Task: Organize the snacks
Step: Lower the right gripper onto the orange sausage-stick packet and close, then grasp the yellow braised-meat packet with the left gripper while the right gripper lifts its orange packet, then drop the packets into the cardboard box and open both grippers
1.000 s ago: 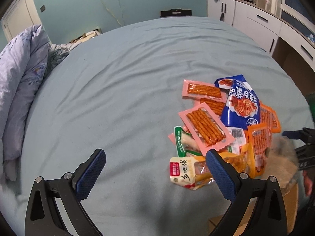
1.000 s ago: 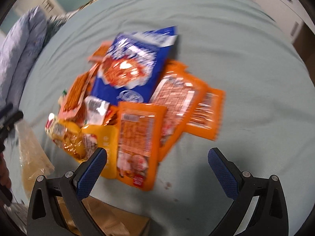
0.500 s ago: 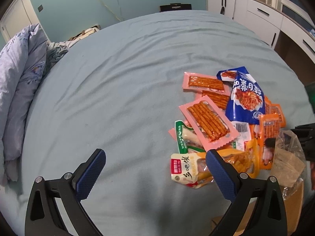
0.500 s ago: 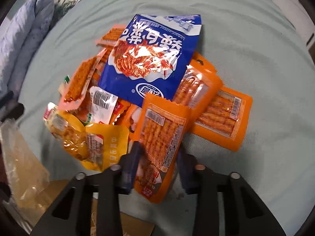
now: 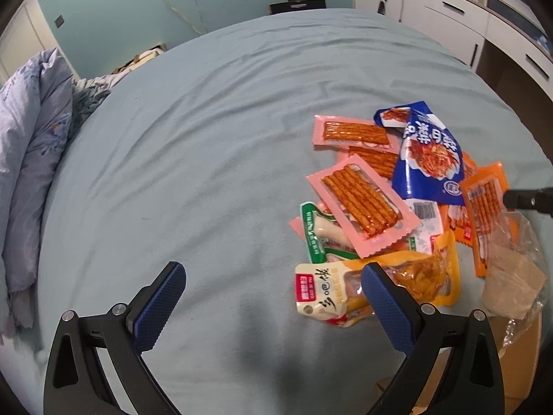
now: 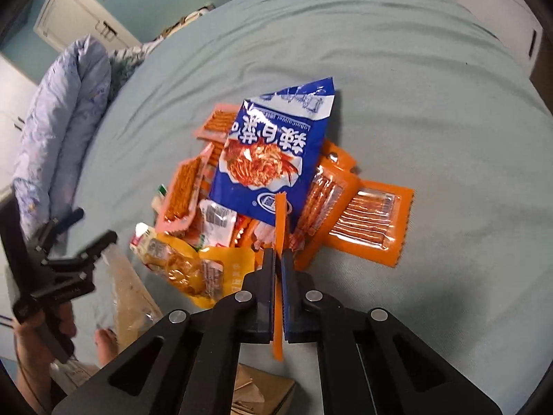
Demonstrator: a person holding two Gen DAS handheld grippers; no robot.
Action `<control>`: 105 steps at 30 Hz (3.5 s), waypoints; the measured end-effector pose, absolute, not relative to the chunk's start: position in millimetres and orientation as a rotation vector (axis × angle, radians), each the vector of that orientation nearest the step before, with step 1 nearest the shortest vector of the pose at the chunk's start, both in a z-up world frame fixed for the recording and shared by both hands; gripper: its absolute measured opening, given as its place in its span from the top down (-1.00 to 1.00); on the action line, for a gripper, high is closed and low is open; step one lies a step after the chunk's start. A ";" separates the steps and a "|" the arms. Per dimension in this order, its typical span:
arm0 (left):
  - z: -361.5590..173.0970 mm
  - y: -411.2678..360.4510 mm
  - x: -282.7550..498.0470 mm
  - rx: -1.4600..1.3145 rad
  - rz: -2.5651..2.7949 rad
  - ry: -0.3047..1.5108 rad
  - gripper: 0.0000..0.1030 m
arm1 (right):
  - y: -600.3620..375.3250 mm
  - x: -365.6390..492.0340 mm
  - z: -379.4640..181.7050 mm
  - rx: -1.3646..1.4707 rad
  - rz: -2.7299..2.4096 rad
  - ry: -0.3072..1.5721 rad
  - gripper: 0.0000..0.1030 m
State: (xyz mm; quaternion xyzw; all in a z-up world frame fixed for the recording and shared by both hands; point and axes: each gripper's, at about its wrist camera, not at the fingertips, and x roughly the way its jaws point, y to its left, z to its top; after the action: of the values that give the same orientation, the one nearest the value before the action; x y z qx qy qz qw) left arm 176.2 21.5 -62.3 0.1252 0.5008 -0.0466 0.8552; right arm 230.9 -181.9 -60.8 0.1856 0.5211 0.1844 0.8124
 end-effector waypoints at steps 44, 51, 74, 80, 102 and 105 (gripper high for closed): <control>-108.9 -35.1 196.4 0.368 -0.618 1.320 0.43 | -146.7 254.0 -107.9 0.216 0.199 1.274 -0.51; -63.6 7.8 212.8 0.195 -0.535 1.234 0.44 | -120.2 253.4 -110.5 0.035 0.229 1.264 -0.69; 10.5 -8.8 38.2 0.166 -0.840 0.914 0.43 | -230.3 168.2 -60.1 0.588 0.270 1.033 0.90; -11.1 -33.0 26.3 0.291 -0.854 1.010 0.42 | -250.4 123.8 -45.7 0.654 0.344 0.946 0.89; 0.4 74.1 79.5 -0.094 -0.269 0.906 -0.80 | -214.4 76.0 -39.4 0.514 0.692 0.846 0.89; -3.1 82.7 84.1 -0.130 -0.233 0.915 -0.80 | -194.4 79.7 -34.6 0.432 0.754 0.879 0.89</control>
State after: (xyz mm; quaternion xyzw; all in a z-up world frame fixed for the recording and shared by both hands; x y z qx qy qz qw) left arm 84.1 82.7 -3.1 -0.0625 0.4405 -0.1123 0.8885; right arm 79.7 -194.4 -34.6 0.2025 0.4119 0.3534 0.8151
